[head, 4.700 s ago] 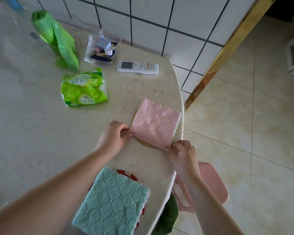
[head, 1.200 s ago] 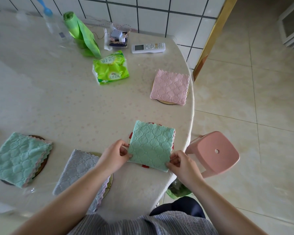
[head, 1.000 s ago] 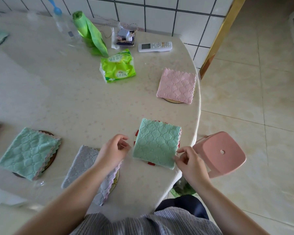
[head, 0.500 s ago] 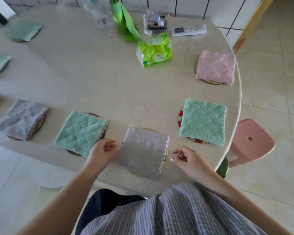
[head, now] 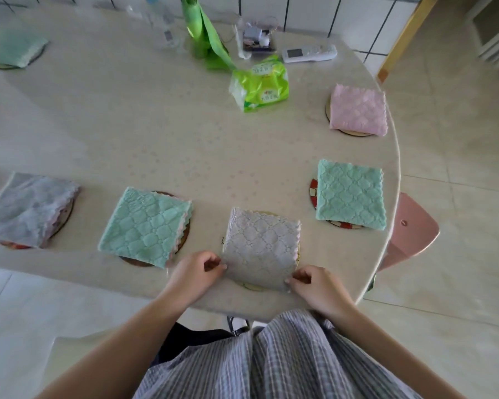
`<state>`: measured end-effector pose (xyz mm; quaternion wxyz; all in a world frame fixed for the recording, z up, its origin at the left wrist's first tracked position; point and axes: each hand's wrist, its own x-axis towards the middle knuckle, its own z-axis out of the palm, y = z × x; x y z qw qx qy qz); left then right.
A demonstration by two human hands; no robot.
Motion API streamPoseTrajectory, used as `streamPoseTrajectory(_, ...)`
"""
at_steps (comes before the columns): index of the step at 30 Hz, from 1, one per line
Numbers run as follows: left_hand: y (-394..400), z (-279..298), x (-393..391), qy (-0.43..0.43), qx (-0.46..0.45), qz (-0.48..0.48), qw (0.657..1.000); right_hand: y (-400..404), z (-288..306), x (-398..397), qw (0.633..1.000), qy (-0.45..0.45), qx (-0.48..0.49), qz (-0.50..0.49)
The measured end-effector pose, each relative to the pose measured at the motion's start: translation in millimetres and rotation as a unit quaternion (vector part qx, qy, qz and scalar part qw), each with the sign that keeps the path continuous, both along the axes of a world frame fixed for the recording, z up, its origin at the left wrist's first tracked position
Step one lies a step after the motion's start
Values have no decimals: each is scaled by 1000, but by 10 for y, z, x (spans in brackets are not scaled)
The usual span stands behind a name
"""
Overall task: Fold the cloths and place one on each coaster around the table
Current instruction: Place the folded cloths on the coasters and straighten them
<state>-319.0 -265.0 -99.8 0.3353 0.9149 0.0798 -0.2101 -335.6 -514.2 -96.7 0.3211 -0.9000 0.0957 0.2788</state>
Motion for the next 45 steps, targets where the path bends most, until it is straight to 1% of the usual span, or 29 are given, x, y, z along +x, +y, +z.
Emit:
streamPoseTrajectory(3, 15, 4, -7, 1, 6, -18, 1000, 31, -18, 4, 1000, 5, -17, -4)
streamPoseTrajectory(7, 45, 0, -12, 0, 3, -31, 1000, 41, -5, -14, 1000, -2, -13, -8)
streamPoseTrajectory(11, 46, 13, -30, -12, -9, -26, 1000, 58, 20, -43, 999, -7, -14, -28)
streamPoseTrajectory(13, 78, 42, -52, -10, -36, -6, 999, 45, 66, -69, 997, -35, 4, -69)
streamPoseTrajectory(15, 146, 79, -69, -8, -65, 16, 998, 43, 145, -86, 990, -77, 44, -111)
streamPoseTrajectory(17, 264, 149, -59, -16, -83, 48, 995, 94, 249, -78, 983, -108, 84, -121)
streamPoseTrajectory(20, 486, 307, -52, -44, -87, 132, 986, 234, 366, 12, 979, -123, 138, -89)
streamPoseTrajectory(22, 615, 402, -102, -54, -106, 217, 969, 334, 394, 108, 980, -110, 158, -52)
streamPoseTrajectory(24, 771, 472, -171, -64, -116, 281, 951, 474, 406, 225, 979, -110, 171, -21)
streamPoseTrajectory(28, 1025, 502, -328, -67, -113, 333, 934, 719, 383, 336, 978, -106, 179, 25)
streamPoseTrajectory(30, 1167, 462, -399, -64, -126, 354, 924, 829, 381, 326, 977, -104, 180, 45)
streamPoseTrajectory(33, 1451, 413, -377, -55, -123, 353, 926, 1055, 411, 314, 975, -81, 197, 63)
streamPoseTrajectory(36, 1831, 296, -152, -37, -103, 319, 941, 1313, 387, 387, 977, -78, 194, 43)
streamPoseTrajectory(38, 2071, 216, 91, -15, -89, 259, 962, 1506, 360, 457, 982, -88, 163, 24)
streamPoseTrajectory(40, 2277, 136, 382, 25, -75, 166, 983, 1714, 308, 532, 989, -83, 124, -16)
streamPoseTrajectory(42, 2430, 55, 635, 62, -45, 46, 996, 1887, 236, 580, 991, -69, 95, -68)
streamPoseTrajectory(44, 2486, 71, 803, 100, -15, -78, 992, 2041, 164, 564, 992, -43, 64, -101)
streamPoseTrajectory(45, 2490, 85, 859, 114, -8, -121, 986, 2113, 128, 542, 992, -29, 47, -112)
